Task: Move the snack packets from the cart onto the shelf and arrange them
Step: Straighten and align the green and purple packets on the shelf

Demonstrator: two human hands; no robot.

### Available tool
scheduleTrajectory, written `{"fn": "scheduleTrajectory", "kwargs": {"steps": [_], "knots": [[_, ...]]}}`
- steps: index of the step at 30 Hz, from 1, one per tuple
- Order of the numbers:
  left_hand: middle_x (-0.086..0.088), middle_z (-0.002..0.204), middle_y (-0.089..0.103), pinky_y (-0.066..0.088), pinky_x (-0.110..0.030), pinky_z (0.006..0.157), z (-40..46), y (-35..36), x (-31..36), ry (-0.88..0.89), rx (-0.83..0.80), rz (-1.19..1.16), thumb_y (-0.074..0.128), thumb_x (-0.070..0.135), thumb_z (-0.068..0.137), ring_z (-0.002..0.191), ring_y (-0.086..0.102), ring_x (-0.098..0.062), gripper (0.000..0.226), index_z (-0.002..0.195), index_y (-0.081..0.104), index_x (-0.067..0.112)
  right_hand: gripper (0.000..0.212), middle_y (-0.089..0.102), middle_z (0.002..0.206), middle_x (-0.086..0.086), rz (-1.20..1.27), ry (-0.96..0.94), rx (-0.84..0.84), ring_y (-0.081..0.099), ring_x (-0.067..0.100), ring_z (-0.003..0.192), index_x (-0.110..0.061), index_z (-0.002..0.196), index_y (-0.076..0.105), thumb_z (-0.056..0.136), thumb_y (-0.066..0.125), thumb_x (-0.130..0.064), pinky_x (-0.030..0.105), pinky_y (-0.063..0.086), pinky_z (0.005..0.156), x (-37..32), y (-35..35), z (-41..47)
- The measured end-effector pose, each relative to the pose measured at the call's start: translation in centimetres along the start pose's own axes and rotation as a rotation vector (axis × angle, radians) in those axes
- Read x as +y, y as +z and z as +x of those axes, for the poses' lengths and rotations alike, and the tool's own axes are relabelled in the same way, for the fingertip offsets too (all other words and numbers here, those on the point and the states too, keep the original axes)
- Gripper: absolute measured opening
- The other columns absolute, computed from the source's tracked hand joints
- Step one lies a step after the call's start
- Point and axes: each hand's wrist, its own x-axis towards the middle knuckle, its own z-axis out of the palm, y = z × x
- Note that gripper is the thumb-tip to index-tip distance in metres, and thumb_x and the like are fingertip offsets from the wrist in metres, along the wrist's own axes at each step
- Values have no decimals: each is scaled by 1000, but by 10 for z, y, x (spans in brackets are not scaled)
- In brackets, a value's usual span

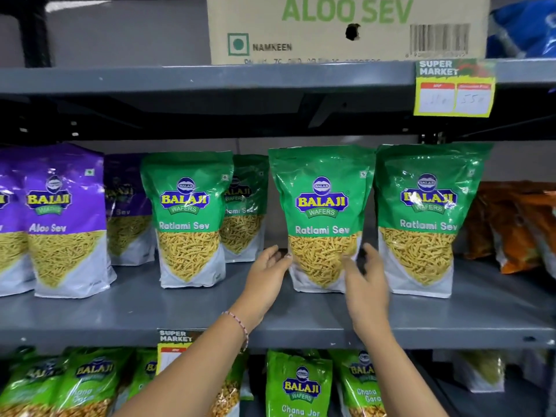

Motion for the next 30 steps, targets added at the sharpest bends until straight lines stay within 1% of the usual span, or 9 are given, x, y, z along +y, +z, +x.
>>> {"fn": "scheduleTrajectory", "kwargs": {"steps": [2, 4, 9, 12, 15, 18, 21, 26, 30], "knots": [[4, 125, 61, 42, -21, 96, -10, -26, 7, 127, 146, -21, 57, 14, 93, 115, 57, -9, 34, 128, 57, 13, 32, 62, 114, -16, 98, -159, 130, 58, 8, 103, -25, 125, 54, 94, 58, -19, 17, 46, 88, -10, 2, -15], [5, 115, 68, 46, -19, 92, -18, -61, 14, 301, 323, -57, 57, 9, 92, 106, 62, -5, 21, 110, 65, 17, 25, 64, 108, -13, 170, -267, 155, 60, 10, 95, -27, 116, 59, 94, 56, -16, 24, 47, 84, -17, 12, -34], [-2, 112, 60, 46, -9, 79, -13, -150, 21, 374, 645, -181, 51, 3, 94, 97, 58, -7, 25, 119, 54, 6, 25, 66, 114, -11, 170, -192, -257, 61, 7, 109, -30, 108, 62, 89, 61, -12, 26, 45, 95, -26, 95, -67], [1, 113, 60, 40, -23, 83, -4, -180, 15, 178, 590, -242, 49, 21, 97, 107, 54, -14, 22, 118, 55, 19, 39, 55, 121, -15, 47, 1, -520, 54, 13, 119, -32, 125, 51, 90, 62, -17, 24, 38, 94, -24, 149, -74], [13, 97, 71, 44, -25, 75, 11, -193, 10, 66, 427, -236, 45, 34, 97, 89, 64, -2, 24, 111, 61, 22, 69, 37, 128, -14, 4, 166, -646, 41, 16, 131, -27, 148, 26, 90, 62, -26, 28, 35, 100, -28, 186, -73], [2, 134, 61, 40, -42, 109, 31, -202, -12, 16, 328, -123, 54, 59, 77, 122, 56, -14, 64, 129, 57, 21, 82, 34, 148, -16, 21, 227, -683, 37, 16, 140, -29, 152, 18, 87, 66, -35, 32, 33, 109, -24, 200, -70], [0, 133, 64, 38, -49, 112, 44, -212, -31, -18, 246, -71, 56, 60, 71, 125, 56, -19, 66, 126, 62, 24, 80, 39, 150, -11, -30, 192, -688, 36, 15, 142, -32, 152, 19, 87, 65, -38, 28, 33, 104, -24, 197, -75], [4, 119, 72, 46, -39, 103, 19, -197, -7, -10, 108, 1, 50, 42, 88, 116, 64, -18, 36, 113, 70, 25, 64, 37, 155, 0, 24, 234, -517, 38, 17, 141, -29, 148, 33, 91, 62, -32, 32, 34, 108, -20, 172, -71], [14, 95, 78, 50, -19, 74, 8, -186, -2, -24, 75, 43, 49, 29, 97, 93, 71, -9, 23, 98, 72, 27, 57, 54, 141, -8, 72, 187, -489, 52, 6, 125, -30, 145, 36, 93, 60, -24, 27, 41, 101, -11, 155, -69]]}}
